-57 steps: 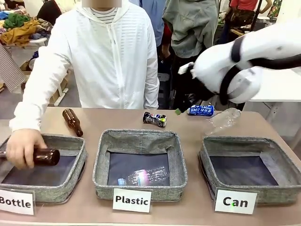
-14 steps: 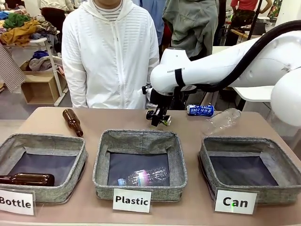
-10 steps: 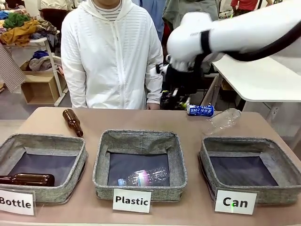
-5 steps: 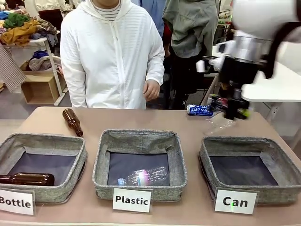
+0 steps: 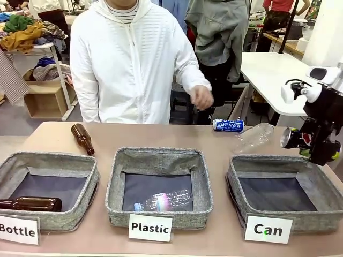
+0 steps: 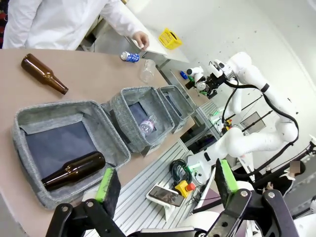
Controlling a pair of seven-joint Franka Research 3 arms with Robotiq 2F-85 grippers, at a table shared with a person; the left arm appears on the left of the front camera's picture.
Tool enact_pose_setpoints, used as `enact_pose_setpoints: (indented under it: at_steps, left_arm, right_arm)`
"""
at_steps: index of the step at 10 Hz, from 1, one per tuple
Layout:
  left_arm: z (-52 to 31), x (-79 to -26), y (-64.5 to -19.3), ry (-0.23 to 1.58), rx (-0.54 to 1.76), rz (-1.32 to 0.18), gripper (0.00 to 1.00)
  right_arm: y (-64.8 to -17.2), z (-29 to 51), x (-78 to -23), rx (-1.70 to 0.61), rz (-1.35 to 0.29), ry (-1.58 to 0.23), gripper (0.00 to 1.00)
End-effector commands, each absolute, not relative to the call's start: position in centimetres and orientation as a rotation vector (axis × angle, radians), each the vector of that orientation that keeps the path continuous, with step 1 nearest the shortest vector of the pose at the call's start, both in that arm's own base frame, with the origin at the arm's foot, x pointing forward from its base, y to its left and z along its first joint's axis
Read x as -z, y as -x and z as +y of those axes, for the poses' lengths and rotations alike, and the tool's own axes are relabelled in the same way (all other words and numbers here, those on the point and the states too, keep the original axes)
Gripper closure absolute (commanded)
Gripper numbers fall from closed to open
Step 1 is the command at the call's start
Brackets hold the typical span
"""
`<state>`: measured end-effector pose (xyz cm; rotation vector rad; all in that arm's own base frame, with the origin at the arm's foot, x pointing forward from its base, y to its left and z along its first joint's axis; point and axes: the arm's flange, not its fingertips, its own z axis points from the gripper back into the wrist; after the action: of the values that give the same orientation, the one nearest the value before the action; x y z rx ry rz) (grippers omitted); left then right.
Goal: Sort the can waste into the basket.
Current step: Pick up the can waste from the table and place it in the right Fabric basket.
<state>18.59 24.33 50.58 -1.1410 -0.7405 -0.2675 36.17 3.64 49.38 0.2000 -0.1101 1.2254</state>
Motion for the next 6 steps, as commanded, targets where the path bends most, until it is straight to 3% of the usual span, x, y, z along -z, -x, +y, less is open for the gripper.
enact_pose_setpoints:
  at_steps: [1,2,3,4,5,6]
  left_arm:
    - [24.3,-51.1,-18.7,1.158,0.256,-0.741,0.00]
    - [24.3,-51.1,-18.7,1.158,0.256,-0.741,0.00]
    - [24.3,-51.1,-18.7,1.158,0.256,-0.741,0.00]
    - [24.3,-51.1,-18.7,1.158,0.256,-0.741,0.00]
    - [24.3,-51.1,-18.7,1.158,0.256,-0.741,0.00]
    - [24.3,-51.1,-18.7,1.158,0.256,-0.741,0.00]
  right_arm:
    - [-37.4,3.0,-48.6,-1.249,-0.143,-0.188,0.41]
    - [-37.6,2.6,-48.4,-1.236,-0.142,-0.185,0.41]
    - [-37.6,2.2,-48.3,-1.216,-0.162,-0.182,0.00]
    - [-37.5,1.9,-48.1,-1.206,-0.188,-0.181,0.37]
    - [-37.5,1.7,-47.8,-1.194,-0.205,-0.181,0.00]
    - [-37.4,1.6,-47.5,-1.192,-0.231,-0.185,0.00]
